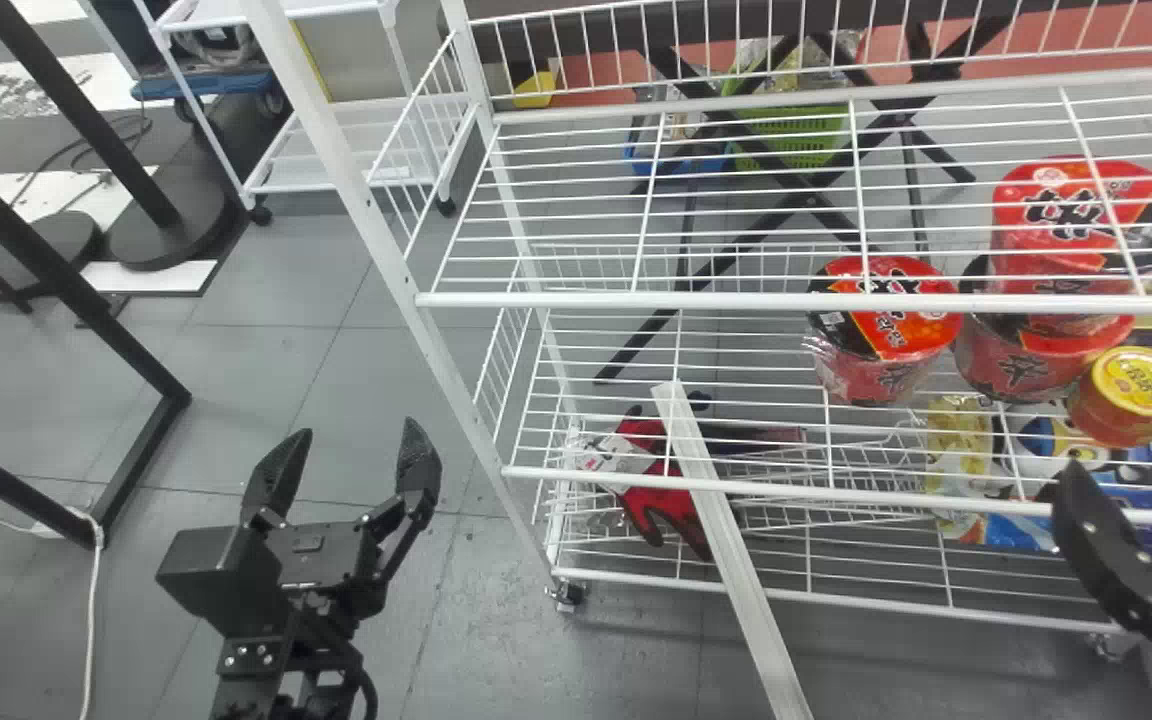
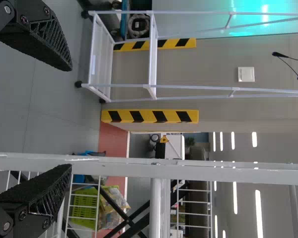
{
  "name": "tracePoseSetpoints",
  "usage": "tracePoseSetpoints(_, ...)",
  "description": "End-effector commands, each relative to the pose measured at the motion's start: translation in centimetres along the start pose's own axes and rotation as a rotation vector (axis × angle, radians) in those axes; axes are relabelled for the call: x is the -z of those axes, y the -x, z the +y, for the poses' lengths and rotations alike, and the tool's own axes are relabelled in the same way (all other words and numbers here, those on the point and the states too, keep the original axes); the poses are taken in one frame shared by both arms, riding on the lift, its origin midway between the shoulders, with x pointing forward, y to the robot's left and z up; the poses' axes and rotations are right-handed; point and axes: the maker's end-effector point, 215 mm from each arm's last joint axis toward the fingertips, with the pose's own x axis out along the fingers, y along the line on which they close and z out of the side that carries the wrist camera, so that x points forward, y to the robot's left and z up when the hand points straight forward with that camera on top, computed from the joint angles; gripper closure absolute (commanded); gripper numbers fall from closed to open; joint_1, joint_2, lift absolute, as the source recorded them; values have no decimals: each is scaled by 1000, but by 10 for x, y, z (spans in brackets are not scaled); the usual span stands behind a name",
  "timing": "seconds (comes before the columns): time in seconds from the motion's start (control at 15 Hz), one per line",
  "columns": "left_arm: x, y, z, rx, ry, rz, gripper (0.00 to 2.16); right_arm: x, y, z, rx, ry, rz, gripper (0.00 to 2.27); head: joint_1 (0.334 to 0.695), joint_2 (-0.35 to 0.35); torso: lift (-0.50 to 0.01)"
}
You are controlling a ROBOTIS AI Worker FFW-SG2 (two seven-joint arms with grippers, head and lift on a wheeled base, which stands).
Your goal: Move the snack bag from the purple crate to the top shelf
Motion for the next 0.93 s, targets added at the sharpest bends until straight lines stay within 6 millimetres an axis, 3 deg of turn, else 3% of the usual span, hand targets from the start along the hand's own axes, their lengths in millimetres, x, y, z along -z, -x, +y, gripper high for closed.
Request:
tracePoseSetpoints(0.0,1,1,-1,-6,-12,-10,130,14,30,-14,-27,-111,151,93,695,221,-454)
tracePoseSetpoints(0.13,3,2,-5,-6,-12,-10,130,31,70,-33,-71,-249,305,97,695,218,-454)
tracePoseSetpoints(0.27,4,2,-7,-15,-31,-9,130,26,111,-65,-74,-355,388,107,695,178,-454)
tracePoseSetpoints(0.47,-2,1,-13,16,-23,-43,130,-2,167,-102,-41,-594,420,130,695,100,-454)
tracePoseSetpoints(0.6,-1,3,-16,37,-15,-53,130,-62,195,-158,62,-563,227,117,695,27,-454)
tracePoseSetpoints(0.67,2,3,-15,37,-16,-50,130,-80,211,-178,110,-554,156,107,695,-58,-454)
tracePoseSetpoints(0.73,3,1,-15,35,-11,-50,130,-84,228,-195,159,-566,118,107,695,-110,-454)
tracePoseSetpoints(0.87,5,0,-16,42,-11,-48,130,-75,255,-222,255,-601,101,107,695,-199,-454)
